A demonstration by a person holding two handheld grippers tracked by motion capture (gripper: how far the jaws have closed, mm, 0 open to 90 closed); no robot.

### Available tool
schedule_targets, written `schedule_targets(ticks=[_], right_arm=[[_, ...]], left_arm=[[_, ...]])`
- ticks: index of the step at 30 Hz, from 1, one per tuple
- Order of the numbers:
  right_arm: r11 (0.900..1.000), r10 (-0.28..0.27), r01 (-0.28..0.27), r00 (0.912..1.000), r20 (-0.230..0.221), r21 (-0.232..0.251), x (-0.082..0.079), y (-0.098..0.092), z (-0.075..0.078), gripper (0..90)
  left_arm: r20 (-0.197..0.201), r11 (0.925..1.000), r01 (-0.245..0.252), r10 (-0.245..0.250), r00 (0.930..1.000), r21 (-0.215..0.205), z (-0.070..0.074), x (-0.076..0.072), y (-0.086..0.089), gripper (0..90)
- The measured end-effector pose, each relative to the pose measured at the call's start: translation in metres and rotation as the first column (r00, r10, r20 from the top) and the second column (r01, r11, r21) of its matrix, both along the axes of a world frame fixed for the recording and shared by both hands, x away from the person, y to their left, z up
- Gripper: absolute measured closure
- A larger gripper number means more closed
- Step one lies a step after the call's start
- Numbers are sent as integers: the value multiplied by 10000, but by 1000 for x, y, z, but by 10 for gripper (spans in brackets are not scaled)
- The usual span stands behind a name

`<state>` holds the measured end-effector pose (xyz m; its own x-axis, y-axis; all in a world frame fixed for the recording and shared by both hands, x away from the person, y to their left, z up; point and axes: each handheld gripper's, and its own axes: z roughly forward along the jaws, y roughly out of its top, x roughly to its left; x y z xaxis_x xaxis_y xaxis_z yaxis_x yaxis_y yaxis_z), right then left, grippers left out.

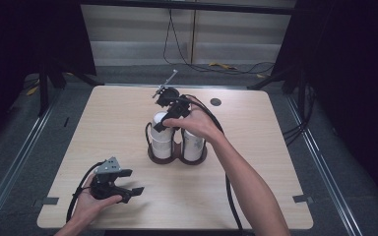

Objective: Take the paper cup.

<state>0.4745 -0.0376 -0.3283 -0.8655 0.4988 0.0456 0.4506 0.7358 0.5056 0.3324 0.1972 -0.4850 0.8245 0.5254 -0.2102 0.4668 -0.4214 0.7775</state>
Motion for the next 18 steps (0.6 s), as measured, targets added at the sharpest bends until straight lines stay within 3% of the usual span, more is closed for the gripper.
schedule_targets(ticks=[18], right_arm=[[9979, -30, 14, 9997, 249, 654, -5, -8, 15, 365]], left_arm=[[5, 10000, 3, -3, 10000, 43, 0, -1, -1, 174]])
